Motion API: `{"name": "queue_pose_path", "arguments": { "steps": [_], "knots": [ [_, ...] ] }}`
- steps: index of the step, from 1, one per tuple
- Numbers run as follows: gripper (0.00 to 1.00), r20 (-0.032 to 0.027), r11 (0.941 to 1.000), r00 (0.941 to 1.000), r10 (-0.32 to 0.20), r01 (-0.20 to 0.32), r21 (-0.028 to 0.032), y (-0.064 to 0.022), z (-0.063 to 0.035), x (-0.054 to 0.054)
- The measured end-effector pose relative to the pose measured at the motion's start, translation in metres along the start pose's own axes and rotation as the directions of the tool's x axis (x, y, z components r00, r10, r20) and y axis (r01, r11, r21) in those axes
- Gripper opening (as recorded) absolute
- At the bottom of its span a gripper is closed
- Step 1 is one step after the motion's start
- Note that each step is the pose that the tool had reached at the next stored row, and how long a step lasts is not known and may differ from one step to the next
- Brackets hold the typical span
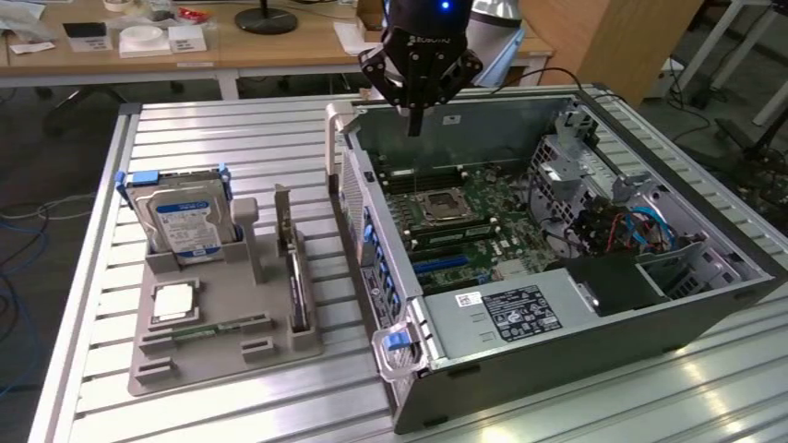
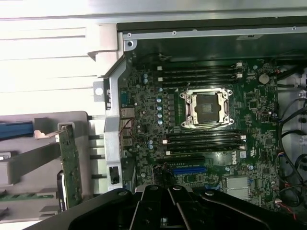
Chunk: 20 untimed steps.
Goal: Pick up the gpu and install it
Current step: 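Reach for the gpu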
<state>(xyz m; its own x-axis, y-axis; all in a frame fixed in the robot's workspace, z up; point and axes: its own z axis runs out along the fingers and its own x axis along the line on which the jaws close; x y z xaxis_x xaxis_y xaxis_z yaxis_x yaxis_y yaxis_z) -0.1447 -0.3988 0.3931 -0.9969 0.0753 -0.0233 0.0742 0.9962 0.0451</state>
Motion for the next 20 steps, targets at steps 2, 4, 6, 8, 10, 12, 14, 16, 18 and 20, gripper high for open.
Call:
{"name": "queue_pose_path", "arguments": {
  "steps": [2,4,6,8,10,12,14,16,18,20],
  "knots": [
    [0.11,0.0001,1.0,1.0,0.0,0.0,0.0,-0.0001,0.0,0.001],
    [0.11,0.0,1.0,1.0,0.0,0.0,0.0,-0.0002,-0.0001,0.003],
    [0.11,0.0,1.0,1.0,0.0,0.0,0.0,-0.0003,-0.0001,0.004],
    [0.11,0.0,1.0,1.0,0.0,0.0,0.0,-0.0004,-0.0001,0.006],
    [0.11,0.0,1.0,1.0,0.0,0.0,0.0,-0.0006,-0.0001,0.007],
    [0.11,0.0,1.0,1.0,0.0,0.0,0.0001,-0.0007,-0.0001,0.009],
    [0.11,0.0,1.0,1.0,0.0,0.0,0.0,-0.0008,-0.0001,0.01],
    [0.11,0.0,1.0,1.0,0.0,0.0,0.0,-0.0009,-0.0001,0.012],
    [0.11,0.0,1.0,1.0,0.0,0.0,0.0,-0.0011,-0.0001,0.014],
    [0.11,0.0,1.0,1.0,0.0,0.0,0.0,-0.0012,-0.0001,0.016]
  ]
}}
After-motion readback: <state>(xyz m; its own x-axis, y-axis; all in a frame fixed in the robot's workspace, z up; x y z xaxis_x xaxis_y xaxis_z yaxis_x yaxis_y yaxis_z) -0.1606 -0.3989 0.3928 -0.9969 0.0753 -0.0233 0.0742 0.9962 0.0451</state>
